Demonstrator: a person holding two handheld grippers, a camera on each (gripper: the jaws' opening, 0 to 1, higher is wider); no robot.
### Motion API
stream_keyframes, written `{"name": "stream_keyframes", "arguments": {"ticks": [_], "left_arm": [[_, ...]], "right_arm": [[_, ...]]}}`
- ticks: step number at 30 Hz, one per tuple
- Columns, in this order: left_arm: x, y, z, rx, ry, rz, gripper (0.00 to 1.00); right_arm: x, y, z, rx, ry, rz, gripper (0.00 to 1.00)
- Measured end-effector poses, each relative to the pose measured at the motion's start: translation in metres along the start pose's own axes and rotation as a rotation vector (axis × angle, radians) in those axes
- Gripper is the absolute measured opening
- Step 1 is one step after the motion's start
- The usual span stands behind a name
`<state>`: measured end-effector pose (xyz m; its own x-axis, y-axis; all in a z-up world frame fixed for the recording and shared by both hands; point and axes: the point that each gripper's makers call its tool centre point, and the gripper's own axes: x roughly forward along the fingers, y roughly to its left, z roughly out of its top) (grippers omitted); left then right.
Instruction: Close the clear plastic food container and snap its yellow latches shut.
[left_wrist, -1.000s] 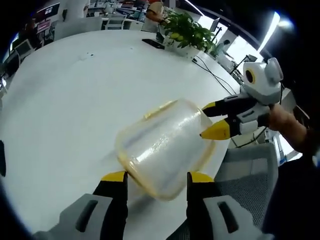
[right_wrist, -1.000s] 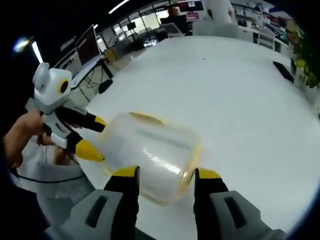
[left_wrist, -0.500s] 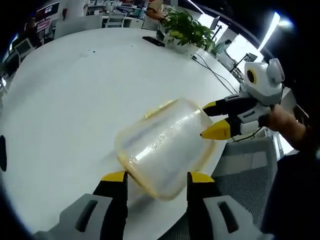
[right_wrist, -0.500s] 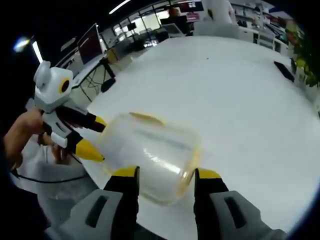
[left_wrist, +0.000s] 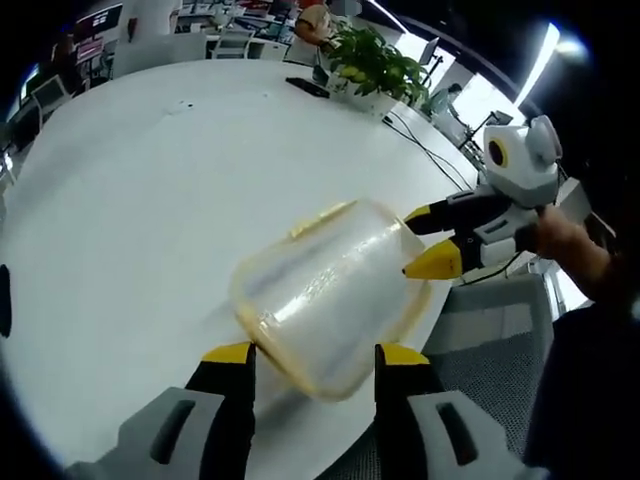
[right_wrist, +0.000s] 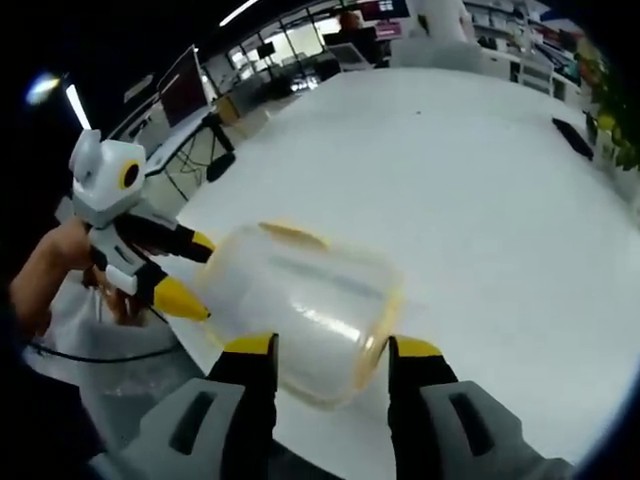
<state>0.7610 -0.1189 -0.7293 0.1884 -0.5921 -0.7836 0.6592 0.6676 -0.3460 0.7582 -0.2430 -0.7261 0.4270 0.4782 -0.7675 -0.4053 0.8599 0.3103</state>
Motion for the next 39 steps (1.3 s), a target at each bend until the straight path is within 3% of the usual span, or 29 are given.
{"name": "stream_keyframes", "arguments": {"ticks": [7, 13, 18, 20, 24, 27, 39], "left_arm": [[-0.003, 0.0, -0.001, 0.042, -0.01, -0.001, 0.41], [-0.007, -0.002, 0.0, 0.067, -0.011, -0.005, 0.41], [-0.013, -0.002, 0.004, 0.087, -0.02, 0.002, 0.41], [-0.016, -0.001, 0.008, 0.103, -0.031, 0.009, 0.41], [-0.019, -0.001, 0.015, 0.121, -0.043, 0.016, 0.38], [-0.02, -0.004, 0.022, 0.146, -0.058, 0.017, 0.32], [-0.007, -0.024, 0.032, 0.278, -0.07, -0.029, 0.25]], "right_arm": [[-0.007, 0.0, -0.004, -0.066, 0.011, 0.033, 0.36], [-0.016, -0.002, 0.003, -0.103, -0.013, 0.034, 0.36], [-0.021, -0.001, 0.014, -0.19, -0.04, 0.044, 0.34], [-0.022, 0.004, 0.024, -0.253, -0.086, 0.071, 0.29], [-0.023, 0.011, 0.031, -0.289, -0.104, 0.105, 0.21], [-0.022, 0.013, 0.035, -0.363, -0.108, 0.111, 0.12], [-0.01, 0.032, 0.044, -0.409, -0.121, 0.22, 0.1]]}}
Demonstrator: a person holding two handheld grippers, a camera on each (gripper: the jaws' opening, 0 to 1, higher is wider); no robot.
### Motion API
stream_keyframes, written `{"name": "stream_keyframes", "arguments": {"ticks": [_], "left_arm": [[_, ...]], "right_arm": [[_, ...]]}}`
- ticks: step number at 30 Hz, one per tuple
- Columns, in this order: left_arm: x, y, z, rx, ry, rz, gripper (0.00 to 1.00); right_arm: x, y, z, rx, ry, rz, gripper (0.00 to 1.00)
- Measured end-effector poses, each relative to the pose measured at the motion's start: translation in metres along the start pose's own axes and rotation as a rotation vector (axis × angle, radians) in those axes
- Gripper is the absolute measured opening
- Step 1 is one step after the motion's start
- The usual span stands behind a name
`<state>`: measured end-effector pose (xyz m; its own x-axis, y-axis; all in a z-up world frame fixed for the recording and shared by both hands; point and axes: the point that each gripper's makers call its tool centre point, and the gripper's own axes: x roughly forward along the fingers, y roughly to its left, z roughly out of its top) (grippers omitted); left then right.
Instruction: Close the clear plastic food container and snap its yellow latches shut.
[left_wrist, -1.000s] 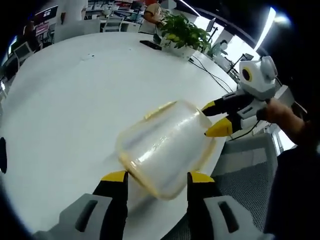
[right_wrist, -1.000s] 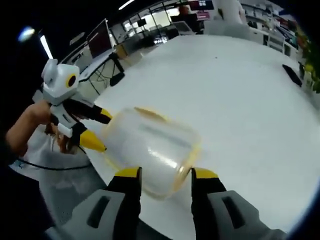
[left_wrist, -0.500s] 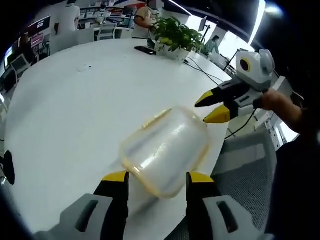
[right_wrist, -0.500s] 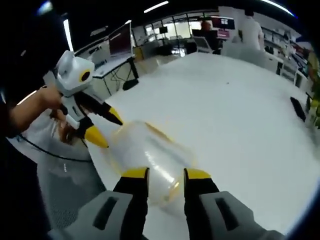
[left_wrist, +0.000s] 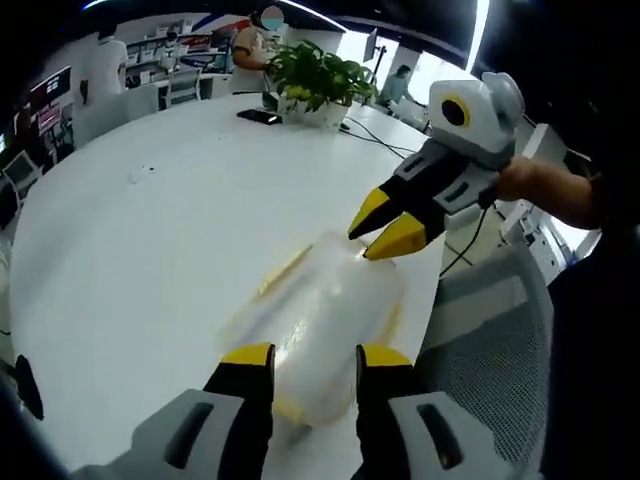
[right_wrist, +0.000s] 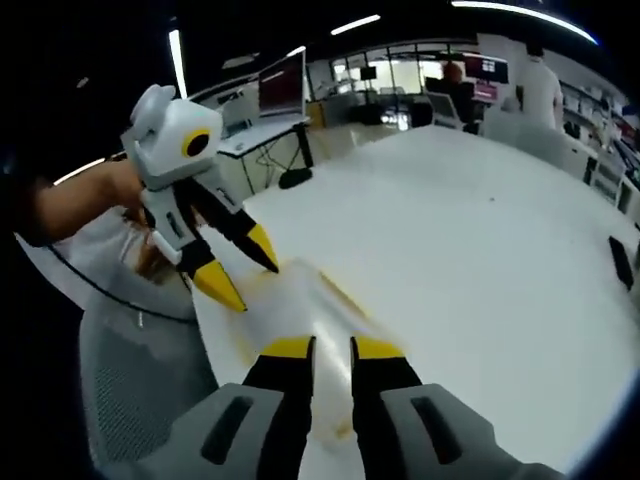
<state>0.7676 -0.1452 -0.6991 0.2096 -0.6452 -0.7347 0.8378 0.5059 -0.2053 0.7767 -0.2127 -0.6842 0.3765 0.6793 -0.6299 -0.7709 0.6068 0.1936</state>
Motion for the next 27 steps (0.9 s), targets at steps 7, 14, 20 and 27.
{"name": "stream_keyframes", "arguments": {"ticks": [7, 14, 20, 27], "left_arm": [[0.01, -0.013, 0.008, 0.099, -0.025, -0.049, 0.22], [0.019, -0.018, 0.01, 0.179, -0.012, -0.064, 0.2], [0.021, -0.018, 0.008, 0.197, -0.002, -0.072, 0.2], [0.024, -0.021, 0.01, 0.214, -0.002, -0.087, 0.19]], "right_arm": [[0.01, 0.005, 0.004, -0.071, 0.001, 0.061, 0.09], [0.023, 0.008, 0.007, -0.154, 0.028, 0.107, 0.08], [0.03, 0.011, 0.007, -0.194, 0.048, 0.125, 0.08], [0.038, 0.011, 0.007, -0.242, 0.071, 0.132, 0.1]]}}
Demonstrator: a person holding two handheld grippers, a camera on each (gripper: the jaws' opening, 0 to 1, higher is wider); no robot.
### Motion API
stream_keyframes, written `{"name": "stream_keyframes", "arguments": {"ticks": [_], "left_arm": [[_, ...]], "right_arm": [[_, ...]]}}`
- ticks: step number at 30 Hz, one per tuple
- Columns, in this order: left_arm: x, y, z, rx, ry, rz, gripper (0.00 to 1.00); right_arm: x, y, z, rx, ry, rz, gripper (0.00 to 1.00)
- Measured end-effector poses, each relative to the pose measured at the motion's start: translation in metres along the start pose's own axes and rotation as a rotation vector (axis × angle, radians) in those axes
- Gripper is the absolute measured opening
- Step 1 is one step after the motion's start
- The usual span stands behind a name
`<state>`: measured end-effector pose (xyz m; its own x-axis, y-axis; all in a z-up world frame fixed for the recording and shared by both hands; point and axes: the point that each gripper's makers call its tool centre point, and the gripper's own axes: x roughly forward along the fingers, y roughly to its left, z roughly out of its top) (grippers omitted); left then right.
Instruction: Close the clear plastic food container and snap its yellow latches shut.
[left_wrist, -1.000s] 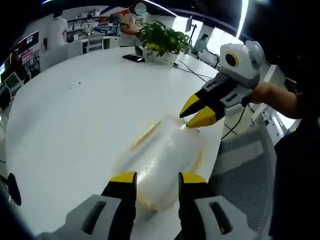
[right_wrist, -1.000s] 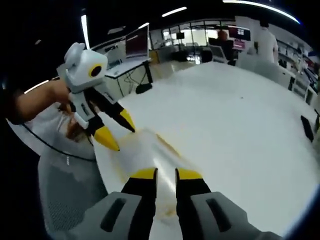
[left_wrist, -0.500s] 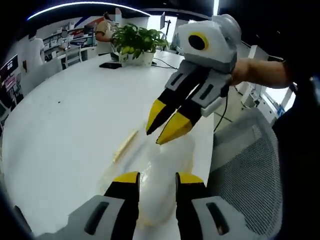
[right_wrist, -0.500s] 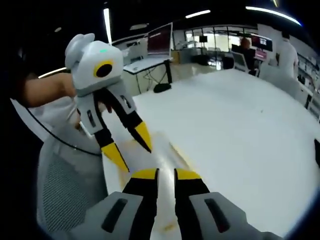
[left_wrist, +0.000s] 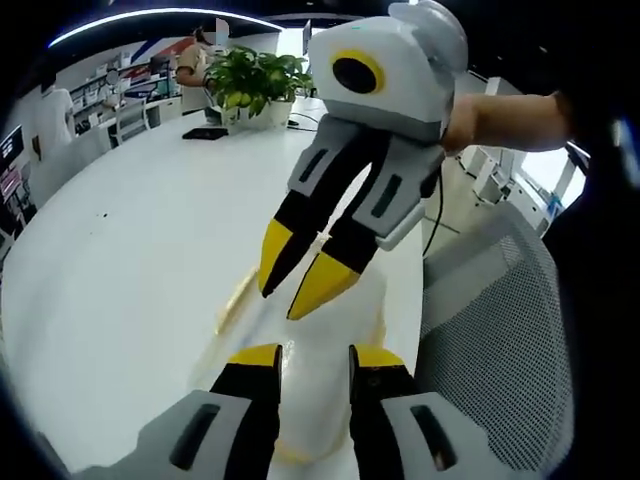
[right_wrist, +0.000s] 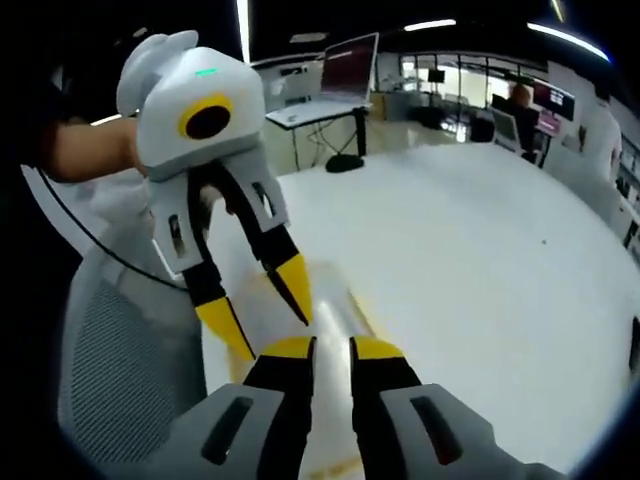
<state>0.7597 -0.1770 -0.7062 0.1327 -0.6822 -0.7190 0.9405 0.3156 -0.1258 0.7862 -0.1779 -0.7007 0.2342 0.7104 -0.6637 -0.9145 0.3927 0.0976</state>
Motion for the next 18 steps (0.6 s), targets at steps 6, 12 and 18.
{"name": "stream_keyframes", "arguments": {"ticks": [6, 12, 18], "left_arm": [[0.003, -0.008, 0.0, 0.025, 0.008, -0.018, 0.2], [0.004, -0.014, -0.001, 0.046, 0.012, -0.026, 0.21], [0.005, -0.021, -0.002, 0.087, 0.019, -0.028, 0.24]], "right_arm": [[0.002, -0.004, 0.003, -0.054, 0.013, 0.005, 0.14], [0.004, -0.009, 0.003, -0.083, 0.028, 0.013, 0.19], [0.007, -0.013, 0.002, -0.072, 0.043, 0.052, 0.28]]}}
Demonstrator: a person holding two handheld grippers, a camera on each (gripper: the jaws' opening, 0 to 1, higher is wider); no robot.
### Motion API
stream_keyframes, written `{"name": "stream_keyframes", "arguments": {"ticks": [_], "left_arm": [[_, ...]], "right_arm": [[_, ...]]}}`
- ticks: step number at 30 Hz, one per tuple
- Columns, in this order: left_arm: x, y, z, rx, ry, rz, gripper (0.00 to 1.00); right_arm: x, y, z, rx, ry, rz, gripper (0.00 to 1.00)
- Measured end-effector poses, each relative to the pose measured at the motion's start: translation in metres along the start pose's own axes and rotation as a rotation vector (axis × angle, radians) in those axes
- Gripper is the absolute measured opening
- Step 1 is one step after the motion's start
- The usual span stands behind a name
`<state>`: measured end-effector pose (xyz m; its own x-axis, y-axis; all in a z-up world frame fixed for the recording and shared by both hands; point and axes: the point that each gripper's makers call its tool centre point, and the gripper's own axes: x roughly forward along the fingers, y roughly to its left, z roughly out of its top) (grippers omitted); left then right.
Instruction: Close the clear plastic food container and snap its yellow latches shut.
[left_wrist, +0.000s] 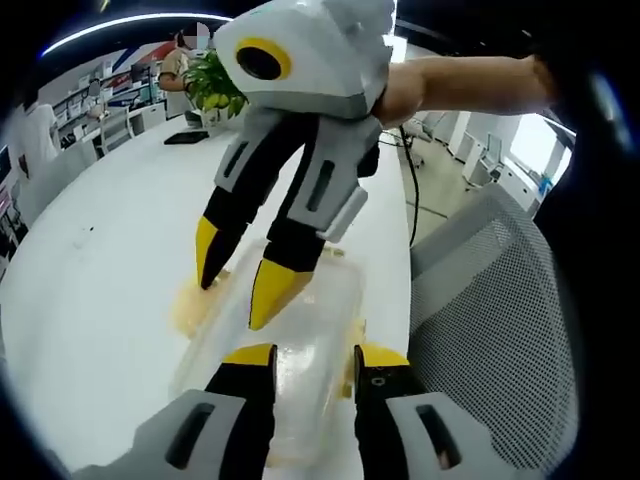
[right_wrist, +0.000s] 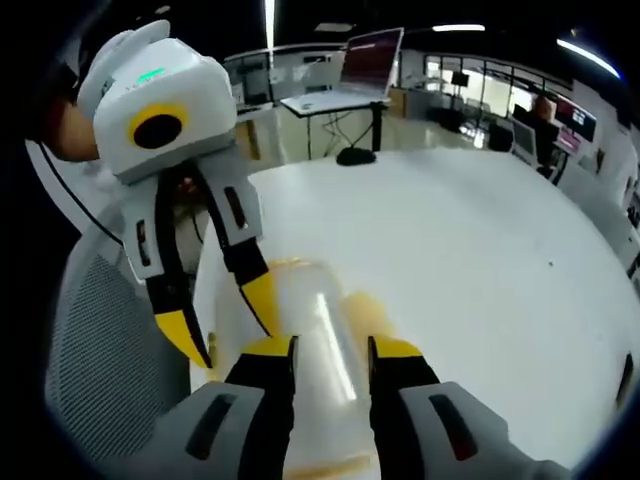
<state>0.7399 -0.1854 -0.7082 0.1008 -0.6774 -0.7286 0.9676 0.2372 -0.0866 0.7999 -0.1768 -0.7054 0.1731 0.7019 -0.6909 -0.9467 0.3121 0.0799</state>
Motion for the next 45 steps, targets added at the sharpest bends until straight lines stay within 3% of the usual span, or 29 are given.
{"name": "stream_keyframes", "arguments": {"ticks": [17, 26, 34, 45], "left_arm": [[0.004, -0.009, -0.001, 0.123, 0.004, 0.023, 0.31], [0.008, -0.009, -0.003, 0.271, -0.01, 0.064, 0.32], [0.01, -0.005, -0.005, 0.354, -0.002, 0.085, 0.3], [0.012, -0.005, -0.005, 0.395, -0.004, 0.094, 0.3]], "right_arm": [[0.011, -0.004, -0.008, -0.007, 0.111, 0.129, 0.39], [0.014, 0.0, -0.01, 0.005, 0.172, 0.216, 0.36], [0.015, 0.002, -0.012, 0.027, 0.193, 0.25, 0.35], [0.017, 0.002, -0.013, 0.029, 0.214, 0.282, 0.35]]}}
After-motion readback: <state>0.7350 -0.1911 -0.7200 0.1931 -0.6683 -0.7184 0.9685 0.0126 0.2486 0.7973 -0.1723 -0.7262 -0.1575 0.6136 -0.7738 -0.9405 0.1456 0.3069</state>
